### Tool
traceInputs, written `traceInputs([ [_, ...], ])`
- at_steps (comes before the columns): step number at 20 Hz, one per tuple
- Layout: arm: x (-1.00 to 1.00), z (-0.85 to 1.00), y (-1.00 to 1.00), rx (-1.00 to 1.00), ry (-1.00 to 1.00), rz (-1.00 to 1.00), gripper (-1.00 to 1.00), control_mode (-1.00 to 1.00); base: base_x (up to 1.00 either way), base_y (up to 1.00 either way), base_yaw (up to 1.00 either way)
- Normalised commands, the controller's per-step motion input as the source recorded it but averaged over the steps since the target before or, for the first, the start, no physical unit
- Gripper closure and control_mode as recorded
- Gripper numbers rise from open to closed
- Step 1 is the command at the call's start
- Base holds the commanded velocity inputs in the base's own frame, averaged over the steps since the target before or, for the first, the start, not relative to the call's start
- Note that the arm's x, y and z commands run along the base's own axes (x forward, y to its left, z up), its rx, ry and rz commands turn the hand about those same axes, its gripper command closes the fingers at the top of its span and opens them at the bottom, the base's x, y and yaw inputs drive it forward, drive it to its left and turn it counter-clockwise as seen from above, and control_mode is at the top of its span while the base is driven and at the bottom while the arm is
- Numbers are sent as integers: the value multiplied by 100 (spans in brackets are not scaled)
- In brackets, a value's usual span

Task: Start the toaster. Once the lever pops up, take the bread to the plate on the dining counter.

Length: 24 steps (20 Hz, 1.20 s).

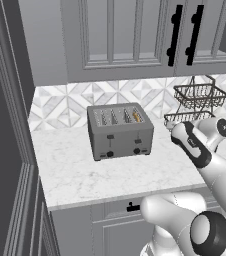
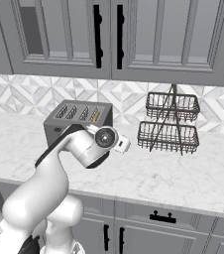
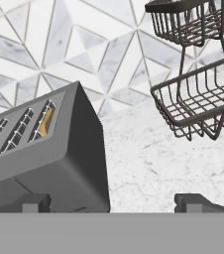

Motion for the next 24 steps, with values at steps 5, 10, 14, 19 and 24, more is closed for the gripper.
traceInputs([
  [5,0,0,0,0,0,0,-100,-100,0,0,0],
  [10,0,0,0,0,0,0,-100,-100,0,0,0],
  [14,0,0,0,0,0,0,-100,-100,0,0,0],
  [19,0,0,0,0,0,0,-100,-100,0,0,0],
  [24,0,0,0,0,0,0,-100,-100,0,0,0],
])
